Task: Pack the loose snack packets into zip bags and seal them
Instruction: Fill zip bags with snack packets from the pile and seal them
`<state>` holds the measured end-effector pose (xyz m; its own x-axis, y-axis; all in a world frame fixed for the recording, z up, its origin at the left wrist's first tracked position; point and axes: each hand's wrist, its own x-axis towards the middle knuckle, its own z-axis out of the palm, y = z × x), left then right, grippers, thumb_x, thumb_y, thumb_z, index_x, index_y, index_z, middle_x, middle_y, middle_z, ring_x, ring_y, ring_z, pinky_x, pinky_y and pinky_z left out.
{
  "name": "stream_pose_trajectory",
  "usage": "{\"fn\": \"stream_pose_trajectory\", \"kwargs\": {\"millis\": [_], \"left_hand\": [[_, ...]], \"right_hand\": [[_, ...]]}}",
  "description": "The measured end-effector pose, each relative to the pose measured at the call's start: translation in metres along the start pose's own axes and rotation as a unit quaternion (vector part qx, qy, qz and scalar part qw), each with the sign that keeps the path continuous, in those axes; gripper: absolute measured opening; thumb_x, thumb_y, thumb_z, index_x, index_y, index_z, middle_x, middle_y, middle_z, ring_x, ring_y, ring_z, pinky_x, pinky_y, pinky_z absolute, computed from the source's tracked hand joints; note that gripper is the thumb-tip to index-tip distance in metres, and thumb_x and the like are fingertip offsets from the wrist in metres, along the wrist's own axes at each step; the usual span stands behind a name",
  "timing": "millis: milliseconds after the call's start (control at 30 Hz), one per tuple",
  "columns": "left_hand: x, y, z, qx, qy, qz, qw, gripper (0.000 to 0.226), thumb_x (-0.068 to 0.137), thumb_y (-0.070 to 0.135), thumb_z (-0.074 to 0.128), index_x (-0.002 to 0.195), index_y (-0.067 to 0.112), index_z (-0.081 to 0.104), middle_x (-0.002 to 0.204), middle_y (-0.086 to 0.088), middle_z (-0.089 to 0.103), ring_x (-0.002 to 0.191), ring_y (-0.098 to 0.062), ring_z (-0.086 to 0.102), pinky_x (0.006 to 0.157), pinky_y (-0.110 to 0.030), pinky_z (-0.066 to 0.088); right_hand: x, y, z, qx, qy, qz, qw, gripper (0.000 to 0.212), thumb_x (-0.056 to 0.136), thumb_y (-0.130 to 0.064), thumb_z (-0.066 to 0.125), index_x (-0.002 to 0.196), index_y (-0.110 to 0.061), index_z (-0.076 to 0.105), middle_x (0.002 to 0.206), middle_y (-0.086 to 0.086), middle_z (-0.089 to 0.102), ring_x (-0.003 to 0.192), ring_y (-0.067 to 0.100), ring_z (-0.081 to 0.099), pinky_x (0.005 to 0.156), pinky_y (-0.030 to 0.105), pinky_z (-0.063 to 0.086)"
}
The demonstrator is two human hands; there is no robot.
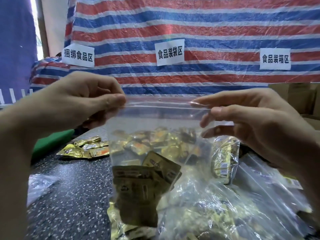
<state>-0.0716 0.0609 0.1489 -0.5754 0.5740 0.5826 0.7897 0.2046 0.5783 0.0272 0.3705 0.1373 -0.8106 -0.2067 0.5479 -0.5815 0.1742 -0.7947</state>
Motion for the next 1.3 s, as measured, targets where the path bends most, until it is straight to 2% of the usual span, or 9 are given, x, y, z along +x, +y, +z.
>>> {"fn": "stream_pose_trajectory", "kwargs": {"millis": [100, 267, 433, 700, 867, 933, 1033, 1133, 1300], "left_hand": [[-0.004, -0.004, -0.005, -0.022, -0.025, -0.004, 0.999, 0.031, 0.086, 0.039, 0.069, 0.087, 0.009, 0.069, 0.058, -0.004, 0.057, 0.043, -0.013, 0.048, 0.036, -0.018, 0.036], [-0.006, -0.015, -0.008, -0.019, -0.128, -0.102, 0.986, 0.033, 0.083, 0.042, 0.073, 0.087, 0.010, 0.073, 0.059, -0.007, 0.060, 0.043, -0.012, 0.052, 0.040, -0.018, 0.039], [-0.005, -0.020, -0.005, -0.013, -0.160, -0.163, 0.973, 0.038, 0.080, 0.048, 0.075, 0.088, 0.010, 0.074, 0.066, -0.012, 0.065, 0.049, -0.017, 0.059, 0.046, -0.022, 0.047], [-0.011, -0.018, -0.018, 0.000, -0.238, -0.186, 0.953, 0.026, 0.083, 0.035, 0.082, 0.092, 0.012, 0.074, 0.078, -0.010, 0.071, 0.066, -0.022, 0.067, 0.060, -0.026, 0.054], [-0.010, -0.011, -0.015, 0.099, -0.230, -0.203, 0.947, 0.037, 0.069, 0.060, 0.081, 0.082, 0.025, 0.076, 0.079, -0.003, 0.074, 0.072, -0.015, 0.069, 0.064, -0.025, 0.054], [-0.010, -0.002, -0.010, 0.188, -0.227, -0.191, 0.936, 0.041, 0.062, 0.075, 0.072, 0.086, 0.042, 0.074, 0.087, 0.013, 0.074, 0.082, -0.002, 0.069, 0.073, -0.028, 0.054], [-0.003, 0.017, 0.011, 0.186, -0.187, -0.126, 0.956, 0.050, 0.065, 0.077, 0.066, 0.107, 0.051, 0.067, 0.110, 0.027, 0.068, 0.102, 0.008, 0.063, 0.086, -0.028, 0.053], [0.009, 0.032, 0.046, 0.158, -0.157, -0.025, 0.975, 0.042, 0.077, 0.063, 0.069, 0.110, 0.038, 0.069, 0.110, 0.025, 0.068, 0.105, 0.005, 0.063, 0.087, -0.025, 0.052], [0.021, 0.034, 0.079, 0.119, -0.133, 0.016, 0.984, 0.011, 0.085, 0.022, 0.075, 0.093, 0.014, 0.075, 0.083, 0.004, 0.073, 0.077, -0.006, 0.068, 0.068, -0.022, 0.053]], "right_hand": [[-0.001, -0.003, -0.003, -0.017, -0.032, 0.017, 0.999, 0.032, 0.073, -0.007, 0.074, 0.103, -0.016, 0.080, 0.081, 0.015, 0.073, 0.075, 0.026, 0.072, 0.069, 0.032, 0.060], [0.003, 0.008, -0.003, -0.038, -0.017, 0.114, 0.993, 0.048, 0.062, -0.010, 0.081, 0.109, -0.014, 0.076, 0.079, 0.016, 0.072, 0.068, 0.029, 0.071, 0.065, 0.030, 0.060], [0.004, 0.014, -0.003, -0.098, -0.049, 0.213, 0.971, 0.018, 0.067, -0.014, 0.081, 0.080, -0.002, 0.078, 0.080, 0.023, 0.073, 0.068, 0.025, 0.071, 0.064, 0.028, 0.061], [0.004, 0.013, 0.003, -0.162, -0.054, 0.187, 0.968, 0.007, 0.084, -0.009, 0.073, 0.079, -0.005, 0.071, 0.082, 0.015, 0.071, 0.075, 0.021, 0.067, 0.067, 0.028, 0.057], [0.005, 0.016, 0.012, -0.185, -0.061, 0.155, 0.968, 0.015, 0.090, -0.007, 0.070, 0.075, -0.011, 0.068, 0.078, 0.014, 0.069, 0.075, 0.025, 0.065, 0.075, 0.044, 0.058], [0.004, 0.016, 0.016, -0.175, -0.053, 0.123, 0.975, 0.011, 0.089, -0.008, 0.071, 0.078, -0.010, 0.068, 0.080, 0.021, 0.070, 0.073, 0.029, 0.066, 0.075, 0.047, 0.059], [0.004, 0.017, 0.024, -0.152, -0.060, 0.087, 0.983, 0.007, 0.087, -0.011, 0.072, 0.080, -0.010, 0.070, 0.079, 0.022, 0.070, 0.074, 0.035, 0.070, 0.073, 0.052, 0.060], [0.004, 0.018, 0.028, -0.164, -0.071, 0.062, 0.982, 0.003, 0.087, -0.014, 0.073, 0.084, -0.013, 0.072, 0.076, 0.014, 0.072, 0.074, 0.032, 0.071, 0.073, 0.056, 0.060], [0.003, 0.016, 0.030, -0.204, -0.070, 0.033, 0.976, 0.004, 0.088, -0.013, 0.072, 0.086, -0.013, 0.075, 0.078, 0.012, 0.072, 0.072, 0.029, 0.070, 0.069, 0.049, 0.060]]}}
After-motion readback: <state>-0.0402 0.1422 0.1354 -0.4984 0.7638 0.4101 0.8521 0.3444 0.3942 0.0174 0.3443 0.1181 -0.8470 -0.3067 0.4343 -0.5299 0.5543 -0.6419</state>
